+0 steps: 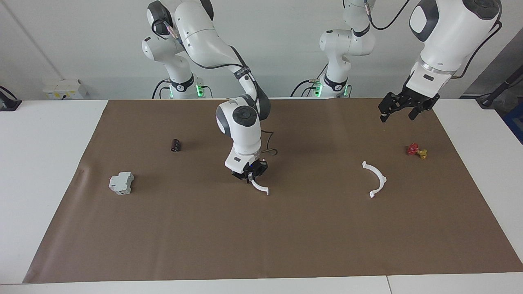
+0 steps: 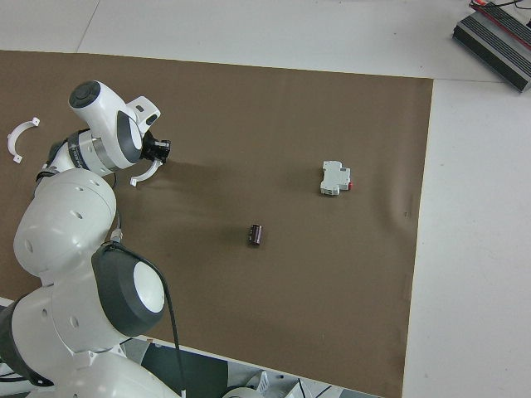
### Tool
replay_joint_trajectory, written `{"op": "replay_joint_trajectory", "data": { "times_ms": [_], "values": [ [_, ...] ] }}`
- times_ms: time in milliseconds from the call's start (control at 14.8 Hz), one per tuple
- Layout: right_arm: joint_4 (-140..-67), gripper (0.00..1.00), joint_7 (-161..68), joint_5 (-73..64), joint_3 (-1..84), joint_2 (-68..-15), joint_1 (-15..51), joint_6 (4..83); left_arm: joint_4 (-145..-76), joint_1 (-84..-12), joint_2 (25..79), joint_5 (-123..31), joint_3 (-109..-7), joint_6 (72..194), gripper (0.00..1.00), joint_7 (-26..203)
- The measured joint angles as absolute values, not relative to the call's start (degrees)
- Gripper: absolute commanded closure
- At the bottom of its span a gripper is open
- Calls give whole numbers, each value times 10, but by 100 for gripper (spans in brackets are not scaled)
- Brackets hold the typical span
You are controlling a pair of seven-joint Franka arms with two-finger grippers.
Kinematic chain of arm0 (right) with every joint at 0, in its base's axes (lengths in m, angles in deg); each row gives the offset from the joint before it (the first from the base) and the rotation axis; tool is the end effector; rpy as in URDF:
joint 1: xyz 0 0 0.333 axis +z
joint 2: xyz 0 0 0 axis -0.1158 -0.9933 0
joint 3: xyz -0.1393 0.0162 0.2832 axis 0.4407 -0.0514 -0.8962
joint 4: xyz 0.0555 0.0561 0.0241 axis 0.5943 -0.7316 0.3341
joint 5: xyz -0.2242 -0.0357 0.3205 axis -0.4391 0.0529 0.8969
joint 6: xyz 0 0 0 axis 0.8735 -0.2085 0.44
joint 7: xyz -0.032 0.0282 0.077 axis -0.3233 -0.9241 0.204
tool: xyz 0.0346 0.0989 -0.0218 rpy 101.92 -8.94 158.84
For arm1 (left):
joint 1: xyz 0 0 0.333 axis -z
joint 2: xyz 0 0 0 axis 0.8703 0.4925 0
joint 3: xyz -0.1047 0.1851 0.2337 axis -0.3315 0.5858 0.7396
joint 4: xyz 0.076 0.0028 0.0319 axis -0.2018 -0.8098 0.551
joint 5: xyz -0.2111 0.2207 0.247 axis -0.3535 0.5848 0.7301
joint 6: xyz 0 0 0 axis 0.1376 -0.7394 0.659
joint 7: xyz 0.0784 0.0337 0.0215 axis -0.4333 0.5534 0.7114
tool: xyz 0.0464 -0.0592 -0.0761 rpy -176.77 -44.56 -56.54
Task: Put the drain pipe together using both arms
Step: 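Carry the clamp half toward the table centre and set it down, then retract the right gripper while the left gripper reaches the other clamp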
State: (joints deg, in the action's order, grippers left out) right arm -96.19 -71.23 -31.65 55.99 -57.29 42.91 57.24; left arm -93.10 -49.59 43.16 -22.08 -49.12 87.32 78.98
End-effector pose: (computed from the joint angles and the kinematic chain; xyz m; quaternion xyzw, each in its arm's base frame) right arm 0.5922 0.3426 0.2963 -0.9946 -0.0962 -0.0371 0.0067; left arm 0.5597 -0.0522 0.6056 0.9999 0.0088 -0.0029 0.0092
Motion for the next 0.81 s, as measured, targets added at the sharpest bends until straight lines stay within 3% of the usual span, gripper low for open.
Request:
{"op": "replay_joint_trajectory", "data": {
  "times_ms": [745,813],
  "values": [
    [-964,100,-714,-317,560,-576,432,565,-931,-496,432,-221,-491,873,0,790],
    [-964,79,-717,-317,560,-576,432,564,-931,-496,432,-221,-491,873,0,790]
  ]
}}
